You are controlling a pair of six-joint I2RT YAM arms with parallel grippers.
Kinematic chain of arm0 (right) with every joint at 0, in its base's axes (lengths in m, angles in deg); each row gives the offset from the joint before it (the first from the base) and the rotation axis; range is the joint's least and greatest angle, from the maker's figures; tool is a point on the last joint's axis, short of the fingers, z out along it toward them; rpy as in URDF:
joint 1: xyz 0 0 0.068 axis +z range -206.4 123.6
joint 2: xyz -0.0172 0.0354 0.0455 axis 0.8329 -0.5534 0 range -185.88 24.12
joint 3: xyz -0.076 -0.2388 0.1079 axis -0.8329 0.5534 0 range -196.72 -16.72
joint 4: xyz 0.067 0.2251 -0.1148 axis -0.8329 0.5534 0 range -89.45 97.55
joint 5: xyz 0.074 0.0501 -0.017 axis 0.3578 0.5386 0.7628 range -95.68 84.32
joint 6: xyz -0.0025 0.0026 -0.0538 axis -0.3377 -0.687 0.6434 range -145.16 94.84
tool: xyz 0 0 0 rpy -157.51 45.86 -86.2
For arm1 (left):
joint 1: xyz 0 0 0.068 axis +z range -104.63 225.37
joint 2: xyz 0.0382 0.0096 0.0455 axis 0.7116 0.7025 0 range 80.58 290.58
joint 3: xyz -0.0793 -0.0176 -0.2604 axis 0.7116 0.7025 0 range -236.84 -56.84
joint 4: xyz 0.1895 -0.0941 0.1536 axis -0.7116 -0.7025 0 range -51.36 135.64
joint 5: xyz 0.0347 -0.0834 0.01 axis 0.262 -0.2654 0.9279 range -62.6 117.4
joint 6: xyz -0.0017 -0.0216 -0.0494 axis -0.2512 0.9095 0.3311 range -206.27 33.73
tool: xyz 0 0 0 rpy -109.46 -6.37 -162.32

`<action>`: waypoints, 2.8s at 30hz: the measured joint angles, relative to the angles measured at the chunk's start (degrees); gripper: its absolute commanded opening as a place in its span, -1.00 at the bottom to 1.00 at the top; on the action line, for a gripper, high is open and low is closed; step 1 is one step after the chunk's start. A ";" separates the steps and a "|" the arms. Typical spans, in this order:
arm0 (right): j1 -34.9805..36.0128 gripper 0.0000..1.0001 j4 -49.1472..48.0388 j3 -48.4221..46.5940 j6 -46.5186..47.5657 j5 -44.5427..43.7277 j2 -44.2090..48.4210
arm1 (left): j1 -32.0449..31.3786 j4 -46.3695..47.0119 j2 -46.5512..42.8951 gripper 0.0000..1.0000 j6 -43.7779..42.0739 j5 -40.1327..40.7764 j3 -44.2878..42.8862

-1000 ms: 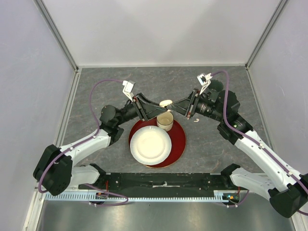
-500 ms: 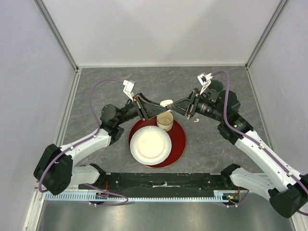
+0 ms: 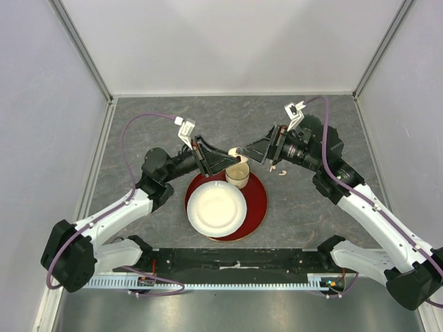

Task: Insert the wireless bluetooth earbuds into the charging case
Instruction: Pick up the charging case at the center of the board.

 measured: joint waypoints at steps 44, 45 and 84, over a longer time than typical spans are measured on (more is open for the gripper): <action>-3.78 0.44 -13.40 4.02 -42.07 14.62 -11.10 | -4.07 -15.87 -7.87 -0.95 -34.75 9.57 -0.90; -3.80 0.37 -13.51 4.33 -42.36 14.64 -11.10 | -4.17 -15.82 -7.76 -0.95 -34.75 9.57 -0.92; -4.48 -0.41 -21.57 7.37 -49.27 14.53 -10.51 | -5.31 -5.20 -4.87 -0.28 -33.40 11.82 -0.31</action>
